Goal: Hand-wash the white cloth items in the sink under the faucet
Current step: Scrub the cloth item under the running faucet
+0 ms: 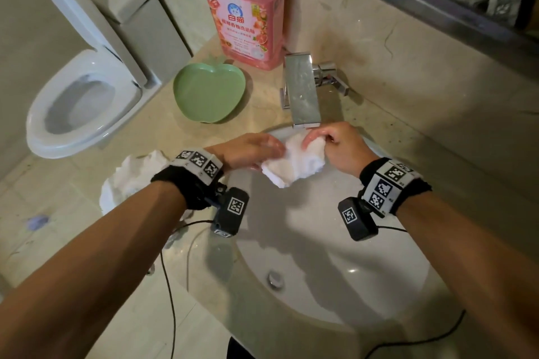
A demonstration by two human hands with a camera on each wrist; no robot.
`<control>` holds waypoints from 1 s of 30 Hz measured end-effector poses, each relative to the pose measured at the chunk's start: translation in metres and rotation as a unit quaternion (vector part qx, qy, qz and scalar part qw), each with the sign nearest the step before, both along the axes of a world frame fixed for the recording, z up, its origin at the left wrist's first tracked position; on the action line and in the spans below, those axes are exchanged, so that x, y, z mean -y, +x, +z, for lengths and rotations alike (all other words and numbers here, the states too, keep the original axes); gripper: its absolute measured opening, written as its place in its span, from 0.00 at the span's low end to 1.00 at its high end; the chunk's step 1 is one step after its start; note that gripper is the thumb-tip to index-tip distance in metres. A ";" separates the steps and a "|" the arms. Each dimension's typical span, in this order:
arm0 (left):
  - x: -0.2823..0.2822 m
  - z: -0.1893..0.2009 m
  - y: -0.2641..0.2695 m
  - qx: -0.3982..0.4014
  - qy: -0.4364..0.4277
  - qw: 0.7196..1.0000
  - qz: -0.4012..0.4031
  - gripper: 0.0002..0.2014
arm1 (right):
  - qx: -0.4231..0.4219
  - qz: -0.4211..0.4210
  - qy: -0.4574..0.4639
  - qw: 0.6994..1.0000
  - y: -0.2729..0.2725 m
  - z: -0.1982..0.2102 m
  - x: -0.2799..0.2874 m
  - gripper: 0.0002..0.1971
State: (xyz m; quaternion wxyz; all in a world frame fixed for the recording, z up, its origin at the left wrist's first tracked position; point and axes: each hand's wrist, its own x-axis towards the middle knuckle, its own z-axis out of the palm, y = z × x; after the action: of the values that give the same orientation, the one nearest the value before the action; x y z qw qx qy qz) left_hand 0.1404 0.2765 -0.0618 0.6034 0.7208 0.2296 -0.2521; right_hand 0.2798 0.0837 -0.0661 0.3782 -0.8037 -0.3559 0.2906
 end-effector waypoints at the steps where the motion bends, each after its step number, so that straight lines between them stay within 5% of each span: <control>1: 0.004 -0.004 0.005 -0.005 0.059 0.998 -0.021 0.26 | -0.012 -0.007 0.006 1.000 0.000 0.001 0.002 0.31; 5: 0.028 -0.017 0.023 0.013 0.208 0.973 -0.094 0.45 | -0.020 0.000 0.014 1.000 0.000 0.006 0.006 0.30; 8: 0.038 -0.023 0.036 0.032 0.279 0.943 -0.177 0.31 | -0.022 0.019 -0.003 1.000 0.004 0.008 0.012 0.24; 11: 0.039 -0.020 0.044 0.103 0.331 0.926 -0.151 0.18 | -0.092 0.003 -0.008 0.996 0.005 0.010 0.020 0.14; 17: 0.032 -0.014 0.043 0.100 0.333 0.925 -0.151 0.24 | 0.065 0.025 -0.092 0.993 0.006 0.000 0.018 0.30; 21: 0.029 -0.006 0.043 0.073 0.351 0.920 -0.156 0.24 | 0.173 0.034 -0.141 0.974 -0.005 -0.009 0.003 0.24; 25: 0.022 0.000 0.032 0.133 0.356 0.918 -0.119 0.27 | -0.009 0.019 -0.137 0.990 -0.004 -0.014 -0.009 0.27; 28: 0.018 0.000 0.022 0.203 0.355 0.906 -0.111 0.25 | -0.229 -0.006 -0.120 0.966 -0.007 -0.013 -0.020 0.38; 30: 0.014 0.000 0.020 0.213 0.346 0.908 -0.101 0.26 | -0.269 -0.019 -0.117 0.956 -0.011 -0.015 -0.029 0.39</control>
State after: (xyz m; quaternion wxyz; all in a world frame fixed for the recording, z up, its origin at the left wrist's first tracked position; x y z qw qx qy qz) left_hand 0.1601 0.2624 -0.0620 0.3219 0.9403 0.0949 -0.0569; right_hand 0.2685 0.1124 -0.0815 0.3690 -0.7408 -0.1895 0.5283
